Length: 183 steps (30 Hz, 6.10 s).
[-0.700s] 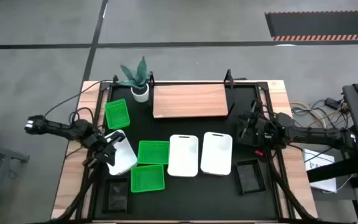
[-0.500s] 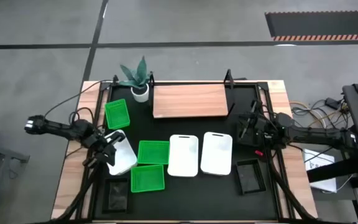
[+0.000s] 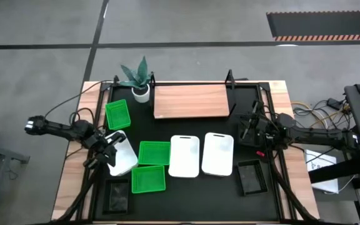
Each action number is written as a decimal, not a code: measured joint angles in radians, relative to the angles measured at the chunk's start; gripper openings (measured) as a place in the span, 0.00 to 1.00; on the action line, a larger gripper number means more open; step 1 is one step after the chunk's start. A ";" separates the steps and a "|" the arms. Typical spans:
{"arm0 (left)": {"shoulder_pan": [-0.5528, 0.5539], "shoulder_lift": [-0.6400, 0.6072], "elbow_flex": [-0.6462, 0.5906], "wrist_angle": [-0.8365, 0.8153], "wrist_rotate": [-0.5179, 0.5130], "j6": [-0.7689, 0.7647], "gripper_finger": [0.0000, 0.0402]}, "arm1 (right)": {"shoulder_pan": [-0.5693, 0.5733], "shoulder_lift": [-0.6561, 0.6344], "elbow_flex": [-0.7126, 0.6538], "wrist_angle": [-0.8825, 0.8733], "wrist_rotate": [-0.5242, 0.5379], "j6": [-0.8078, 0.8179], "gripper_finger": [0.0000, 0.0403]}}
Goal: Stack baskets on shelf by color
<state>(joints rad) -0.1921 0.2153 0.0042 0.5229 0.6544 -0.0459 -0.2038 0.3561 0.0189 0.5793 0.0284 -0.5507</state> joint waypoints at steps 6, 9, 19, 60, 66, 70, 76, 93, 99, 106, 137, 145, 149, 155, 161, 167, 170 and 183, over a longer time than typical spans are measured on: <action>-0.001 0.000 0.000 0.000 0.000 0.000 0.00 | 0.000 0.000 0.000 0.000 0.000 -0.001 0.02; -0.001 0.000 0.000 0.000 0.000 0.000 0.00 | 0.000 0.000 0.000 0.000 0.000 0.000 0.02; -0.001 0.000 0.000 0.000 0.000 0.000 0.00 | 0.000 0.000 0.000 0.000 0.000 -0.001 0.02; 0.000 0.000 0.000 0.000 0.000 0.000 0.00 | 0.000 0.000 0.000 0.000 0.000 0.000 0.02; 0.000 -0.001 0.000 0.003 -0.002 0.031 0.00 | 0.000 0.000 0.000 0.000 0.000 -0.001 0.02; -0.001 0.006 0.000 0.175 -0.017 0.209 0.00 | 0.000 0.000 0.000 0.000 0.000 -0.001 0.02; -0.001 0.008 -0.001 0.551 -0.018 0.179 0.00 | 0.000 0.000 0.000 0.001 0.000 -0.060 0.02; 0.000 0.015 0.001 0.811 -0.018 0.141 0.00 | 0.000 0.000 0.000 0.010 -0.021 0.422 0.02; 0.000 0.076 0.005 0.589 -0.063 0.365 0.00 | -0.002 0.003 0.000 0.125 -0.003 0.503 0.02; 0.000 0.300 0.035 0.603 -0.340 0.312 0.00 | -0.002 0.024 0.000 0.273 -0.002 0.479 0.02; 0.002 0.786 0.600 -0.611 -0.963 -0.652 0.00 | -0.002 0.270 0.438 -0.215 0.000 0.304 0.02; 0.001 0.974 0.903 -1.064 -0.666 -0.649 0.00 | -0.002 0.283 0.472 -0.248 0.000 0.304 0.02; 0.000 1.078 0.980 -1.200 -0.487 -0.596 0.00 | -0.002 0.281 0.472 -0.242 0.000 0.296 0.02; 0.000 1.190 1.027 -1.258 -0.382 -0.460 0.00 | -0.002 0.280 0.470 -0.266 0.000 0.278 0.02; 0.000 1.256 1.043 -1.292 -0.382 -0.257 0.04 | -0.002 0.282 0.470 -0.270 0.000 0.268 0.02; 0.000 1.289 1.020 -1.303 -0.405 -0.202 0.18 | -0.002 0.282 0.470 -0.270 0.000 0.261 0.02; 0.000 1.300 1.020 -1.302 -0.406 -0.201 0.24 | -0.002 0.282 0.470 -0.272 0.000 0.261 0.02; -0.001 1.315 1.018 -1.303 -0.428 -0.170 0.29 | -0.002 0.282 0.470 -0.279 0.000 0.261 0.02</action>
<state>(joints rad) -0.1928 1.5306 1.0221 -0.7799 0.2264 -0.2156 -0.2057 0.6376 0.4885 0.3002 0.0284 -0.2893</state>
